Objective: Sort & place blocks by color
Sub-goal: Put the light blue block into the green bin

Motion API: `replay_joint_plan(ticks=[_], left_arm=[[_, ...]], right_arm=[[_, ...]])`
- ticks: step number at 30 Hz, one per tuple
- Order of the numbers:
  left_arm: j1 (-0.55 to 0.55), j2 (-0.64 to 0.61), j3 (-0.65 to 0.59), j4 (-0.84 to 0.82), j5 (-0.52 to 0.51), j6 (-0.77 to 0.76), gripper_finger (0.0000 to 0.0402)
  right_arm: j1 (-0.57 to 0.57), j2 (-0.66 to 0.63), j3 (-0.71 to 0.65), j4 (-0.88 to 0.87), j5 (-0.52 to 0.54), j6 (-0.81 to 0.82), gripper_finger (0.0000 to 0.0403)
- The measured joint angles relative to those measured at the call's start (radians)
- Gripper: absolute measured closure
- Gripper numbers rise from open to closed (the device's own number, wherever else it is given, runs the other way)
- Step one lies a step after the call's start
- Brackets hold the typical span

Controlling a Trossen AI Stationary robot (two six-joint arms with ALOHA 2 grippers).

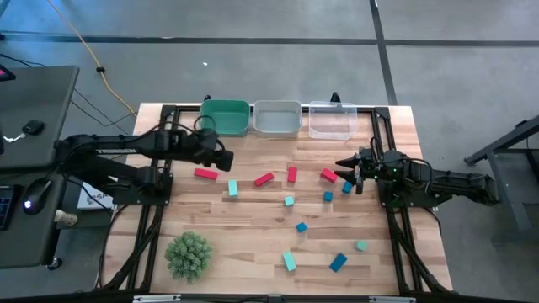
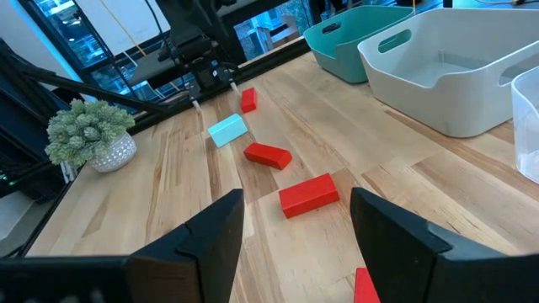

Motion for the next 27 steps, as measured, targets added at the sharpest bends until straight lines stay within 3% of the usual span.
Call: replay_joint_plan(ticks=[27], left_arm=[[-0.149,0.368,-0.001,0.001,0.001,-0.422,0.0277]], right_arm=[[0.000,0.000,0.000,0.000,0.000,0.000,0.0194]])
